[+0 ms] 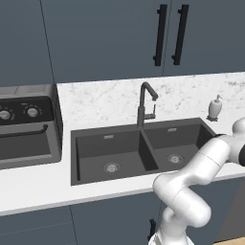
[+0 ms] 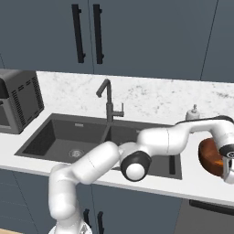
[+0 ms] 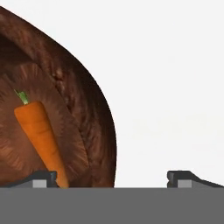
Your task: Pick the carrot from the sink and place it in the bowl. Then pick the bowl and place it in the microwave. Then close the microwave door and press the start button.
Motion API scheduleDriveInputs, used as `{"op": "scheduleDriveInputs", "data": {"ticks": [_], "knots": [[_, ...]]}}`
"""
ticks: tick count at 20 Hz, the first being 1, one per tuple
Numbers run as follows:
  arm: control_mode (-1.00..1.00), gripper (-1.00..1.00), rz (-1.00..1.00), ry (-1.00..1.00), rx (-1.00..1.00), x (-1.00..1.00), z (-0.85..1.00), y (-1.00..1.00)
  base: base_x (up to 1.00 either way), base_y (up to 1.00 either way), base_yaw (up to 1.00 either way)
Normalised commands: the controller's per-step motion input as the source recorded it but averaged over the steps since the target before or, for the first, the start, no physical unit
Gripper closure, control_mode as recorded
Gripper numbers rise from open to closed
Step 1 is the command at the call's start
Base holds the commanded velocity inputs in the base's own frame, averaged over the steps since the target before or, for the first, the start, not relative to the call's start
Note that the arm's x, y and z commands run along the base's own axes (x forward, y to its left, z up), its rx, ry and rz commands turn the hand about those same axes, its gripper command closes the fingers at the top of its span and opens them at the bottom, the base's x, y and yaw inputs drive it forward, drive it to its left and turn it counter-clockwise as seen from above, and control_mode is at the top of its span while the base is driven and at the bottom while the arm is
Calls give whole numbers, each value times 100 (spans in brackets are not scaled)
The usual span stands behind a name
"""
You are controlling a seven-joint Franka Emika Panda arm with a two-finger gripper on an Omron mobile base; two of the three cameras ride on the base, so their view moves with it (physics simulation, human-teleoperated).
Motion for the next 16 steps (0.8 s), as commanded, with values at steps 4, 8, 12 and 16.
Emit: {"op": "scheduleDriveInputs", "data": {"ticks": [4,8,12,16], "knots": [[-100,-100,0,-7,0,0,-21,0,0,0,0],[-100,-100,0,-4,0,0,-7,0,0,0,0],[-100,-100,0,0,0,0,0,0,0,0,0],[-100,-100,0,0,0,5,0,0,0,0,0]]}}
